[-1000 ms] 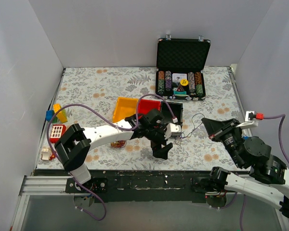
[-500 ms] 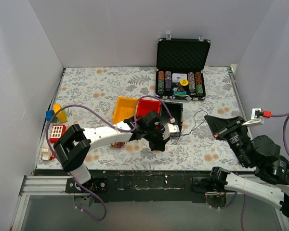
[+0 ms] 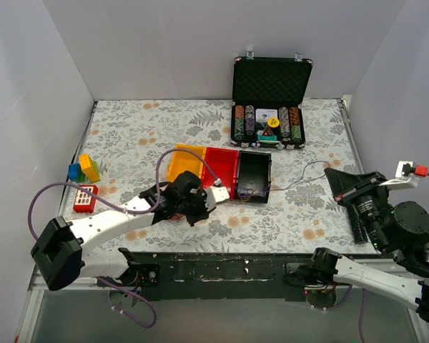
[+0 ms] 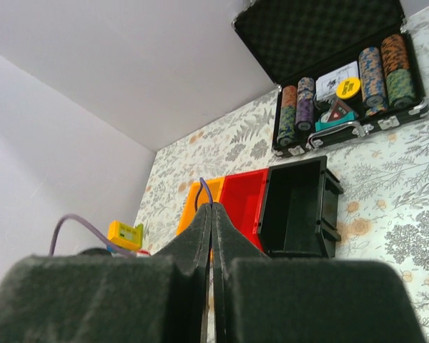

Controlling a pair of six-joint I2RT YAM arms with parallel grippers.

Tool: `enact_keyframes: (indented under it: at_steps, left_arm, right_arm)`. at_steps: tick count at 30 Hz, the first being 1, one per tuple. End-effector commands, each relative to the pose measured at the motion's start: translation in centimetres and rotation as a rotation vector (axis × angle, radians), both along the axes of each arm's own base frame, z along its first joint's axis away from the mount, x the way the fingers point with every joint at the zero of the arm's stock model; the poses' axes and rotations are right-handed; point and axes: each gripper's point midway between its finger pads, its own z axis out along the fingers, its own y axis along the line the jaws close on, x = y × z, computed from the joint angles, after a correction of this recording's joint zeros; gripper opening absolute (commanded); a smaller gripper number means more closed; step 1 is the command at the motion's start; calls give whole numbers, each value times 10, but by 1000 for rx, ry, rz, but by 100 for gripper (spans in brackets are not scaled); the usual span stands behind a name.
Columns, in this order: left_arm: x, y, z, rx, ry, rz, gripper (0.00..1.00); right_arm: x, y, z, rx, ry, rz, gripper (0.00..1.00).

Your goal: Untangle the cables

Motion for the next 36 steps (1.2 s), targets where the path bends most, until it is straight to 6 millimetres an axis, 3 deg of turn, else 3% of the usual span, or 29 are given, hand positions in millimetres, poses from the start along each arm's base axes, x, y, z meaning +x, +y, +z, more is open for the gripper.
enact_keyframes:
  at_steps: [1, 7, 12, 16, 21, 29, 32, 36]
  left_arm:
    - [0, 40, -26, 112, -82, 33, 0]
    - [-4, 52, -35, 122, -99, 51, 0]
    - [-3, 35, -4, 46, -81, 50, 0]
    - [-4, 20, 42, -40, -71, 37, 0]
    - [-20, 29, 82, -106, -100, -1, 0]
    - [-67, 60, 99, -184, -156, -153, 0]
    - [-75, 67, 104, -209, -190, -179, 0]
    - [-80, 72, 111, -230, -229, -205, 0]
  right_arm:
    - [3, -23, 26, -8, -35, -85, 1]
    - [3, -28, 40, -9, -64, -100, 1]
    - [9, 2, 37, -49, -56, -42, 1]
    - [19, 37, 36, -105, -59, 9, 1]
    - [37, 90, 40, -178, -91, 66, 1]
    - [91, 196, 48, -290, -134, 176, 1]
    - [117, 226, 53, -276, -148, 225, 1]
    - [151, 268, 40, -275, -127, 295, 1]
